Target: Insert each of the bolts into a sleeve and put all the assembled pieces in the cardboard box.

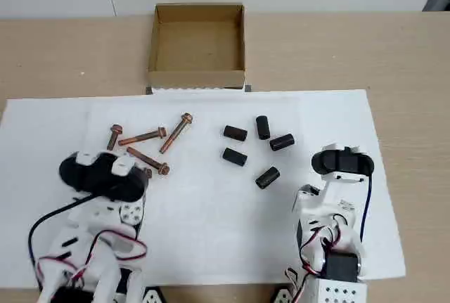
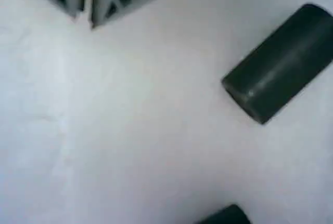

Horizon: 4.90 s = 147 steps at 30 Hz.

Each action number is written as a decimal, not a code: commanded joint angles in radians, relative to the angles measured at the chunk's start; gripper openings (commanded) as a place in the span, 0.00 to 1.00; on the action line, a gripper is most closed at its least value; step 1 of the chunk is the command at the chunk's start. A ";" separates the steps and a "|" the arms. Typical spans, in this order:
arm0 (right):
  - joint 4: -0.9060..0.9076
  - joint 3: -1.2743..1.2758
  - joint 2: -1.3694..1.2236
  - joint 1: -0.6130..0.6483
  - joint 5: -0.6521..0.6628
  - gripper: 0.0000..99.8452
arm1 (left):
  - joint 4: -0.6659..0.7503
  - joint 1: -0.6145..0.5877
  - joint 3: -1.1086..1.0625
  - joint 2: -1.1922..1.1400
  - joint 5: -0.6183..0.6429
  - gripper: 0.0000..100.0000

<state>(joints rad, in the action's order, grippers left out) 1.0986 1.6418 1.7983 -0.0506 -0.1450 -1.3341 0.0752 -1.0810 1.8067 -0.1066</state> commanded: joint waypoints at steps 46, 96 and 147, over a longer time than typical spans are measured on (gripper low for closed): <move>0.208 -0.747 -0.573 0.108 0.002 0.00 | -0.084 -0.253 0.578 -1.192 0.230 0.01; 0.437 -1.522 -1.865 0.429 -0.591 0.16 | 0.017 -0.250 0.572 -1.424 0.361 0.01; 0.486 -1.611 -1.667 0.427 -0.402 0.00 | 0.006 -0.250 0.572 -1.422 0.295 0.01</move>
<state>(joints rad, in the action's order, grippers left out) 1.5451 0.0767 -0.0199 0.3790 -0.6421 -1.3433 -0.1734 -0.5117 0.3813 0.2478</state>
